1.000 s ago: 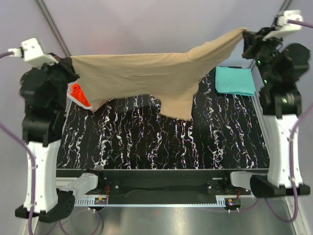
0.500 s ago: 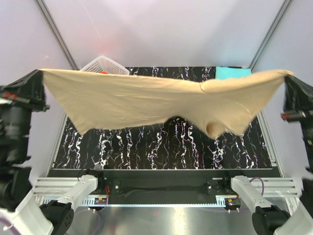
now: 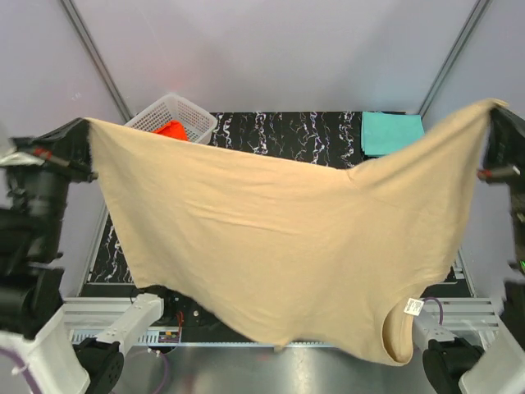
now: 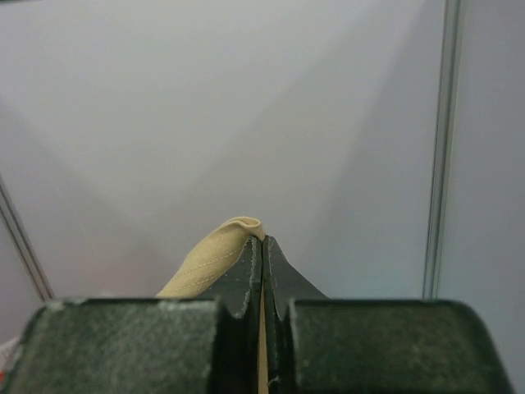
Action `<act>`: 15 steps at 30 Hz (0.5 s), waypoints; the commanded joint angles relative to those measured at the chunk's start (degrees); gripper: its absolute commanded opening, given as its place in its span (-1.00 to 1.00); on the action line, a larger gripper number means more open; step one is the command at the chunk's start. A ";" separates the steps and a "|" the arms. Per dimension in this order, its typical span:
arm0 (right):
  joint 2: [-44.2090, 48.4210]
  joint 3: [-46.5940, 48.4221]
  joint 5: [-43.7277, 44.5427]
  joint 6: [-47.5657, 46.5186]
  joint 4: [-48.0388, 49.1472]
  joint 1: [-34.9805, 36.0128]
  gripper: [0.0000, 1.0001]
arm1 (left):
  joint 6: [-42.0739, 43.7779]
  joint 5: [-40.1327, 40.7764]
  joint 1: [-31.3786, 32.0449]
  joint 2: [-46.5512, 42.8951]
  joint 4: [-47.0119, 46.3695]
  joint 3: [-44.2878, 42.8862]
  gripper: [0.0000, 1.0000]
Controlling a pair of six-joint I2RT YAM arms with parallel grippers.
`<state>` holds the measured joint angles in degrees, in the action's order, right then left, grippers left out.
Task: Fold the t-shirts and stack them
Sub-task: Flatten the tshirt out
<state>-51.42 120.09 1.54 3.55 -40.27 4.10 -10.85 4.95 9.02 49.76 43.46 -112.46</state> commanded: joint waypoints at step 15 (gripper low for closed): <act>-43.75 -36.50 -13.49 -0.13 46.40 -0.23 -1.00 | 2.23 5.69 -0.84 27.31 -13.74 32.64 -1.00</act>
<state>-94.43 84.33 -7.51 2.70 -12.93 4.01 -10.15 12.03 8.54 78.41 39.62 -82.04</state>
